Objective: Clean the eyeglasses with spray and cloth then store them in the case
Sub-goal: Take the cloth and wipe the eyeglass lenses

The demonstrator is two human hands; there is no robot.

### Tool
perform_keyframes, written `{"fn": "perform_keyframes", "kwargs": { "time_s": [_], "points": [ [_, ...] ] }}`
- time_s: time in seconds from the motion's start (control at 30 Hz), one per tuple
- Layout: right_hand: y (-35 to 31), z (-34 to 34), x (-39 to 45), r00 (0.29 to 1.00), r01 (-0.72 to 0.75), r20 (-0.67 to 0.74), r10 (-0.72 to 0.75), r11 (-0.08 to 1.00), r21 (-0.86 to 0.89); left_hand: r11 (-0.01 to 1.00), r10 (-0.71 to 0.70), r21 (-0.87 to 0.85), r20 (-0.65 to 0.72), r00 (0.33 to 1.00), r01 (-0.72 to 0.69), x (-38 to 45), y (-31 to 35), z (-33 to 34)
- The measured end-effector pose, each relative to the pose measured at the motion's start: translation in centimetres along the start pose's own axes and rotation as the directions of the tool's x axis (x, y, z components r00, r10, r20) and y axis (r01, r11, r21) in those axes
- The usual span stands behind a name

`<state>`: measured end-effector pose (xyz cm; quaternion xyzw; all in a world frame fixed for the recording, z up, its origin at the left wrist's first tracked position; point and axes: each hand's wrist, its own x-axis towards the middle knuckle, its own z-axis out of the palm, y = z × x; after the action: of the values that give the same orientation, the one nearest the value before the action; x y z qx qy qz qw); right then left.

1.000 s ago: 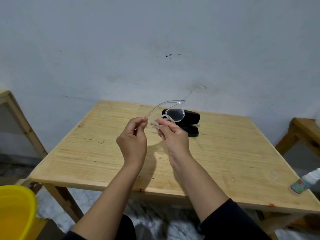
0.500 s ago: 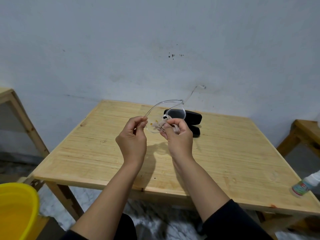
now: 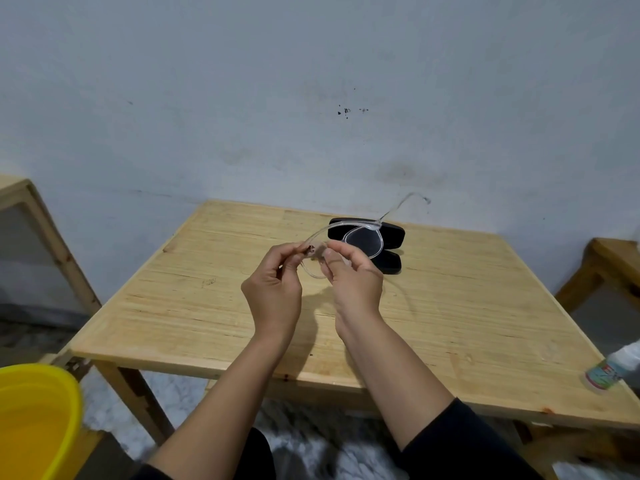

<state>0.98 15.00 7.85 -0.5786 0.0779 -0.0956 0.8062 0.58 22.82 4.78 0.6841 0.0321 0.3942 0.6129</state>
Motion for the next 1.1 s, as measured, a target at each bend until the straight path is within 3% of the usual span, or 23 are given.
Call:
{"fn": "perform_keyframes", "kwargs": {
  "time_s": [0.3,0.5,0.67,0.83,1.0,1.1],
  "points": [
    [0.5,-0.2,-1.0,0.993,0.113,-0.031,-0.117,0.989,-0.093,0.998,-0.058,0.007,-0.009,0.998,0.058,0.2,0.6,0.4],
    [1.1,0.4,-0.6,0.981,0.143,-0.115,-0.158,0.982,-0.125,0.999,0.019,-0.029,0.048,0.999,-0.018,-0.2,0.6,0.7],
    [1.0,0.4,-0.3,0.99,0.088,-0.108,-0.095,0.994,-0.063,0.998,0.036,-0.059,0.065,0.997,-0.033,-0.2,0.7,0.9],
    [0.5,0.4,-0.4,0.998,-0.055,-0.018,0.058,0.991,0.12,0.998,-0.013,-0.066,0.042,0.999,0.016,-0.1,0.0,1.0],
    [-0.5,-0.5,-0.2,0.987,-0.109,0.11,0.114,0.993,-0.046,0.999,-0.015,-0.045,0.018,1.0,0.016,0.5,-0.1,0.6],
    [-0.8,-0.9,-0.2,0.98,-0.054,0.178,0.094,0.975,-0.216,0.999,-0.037,-0.023,0.008,0.999,0.037,1.1,-0.6,0.4]
  ]
}}
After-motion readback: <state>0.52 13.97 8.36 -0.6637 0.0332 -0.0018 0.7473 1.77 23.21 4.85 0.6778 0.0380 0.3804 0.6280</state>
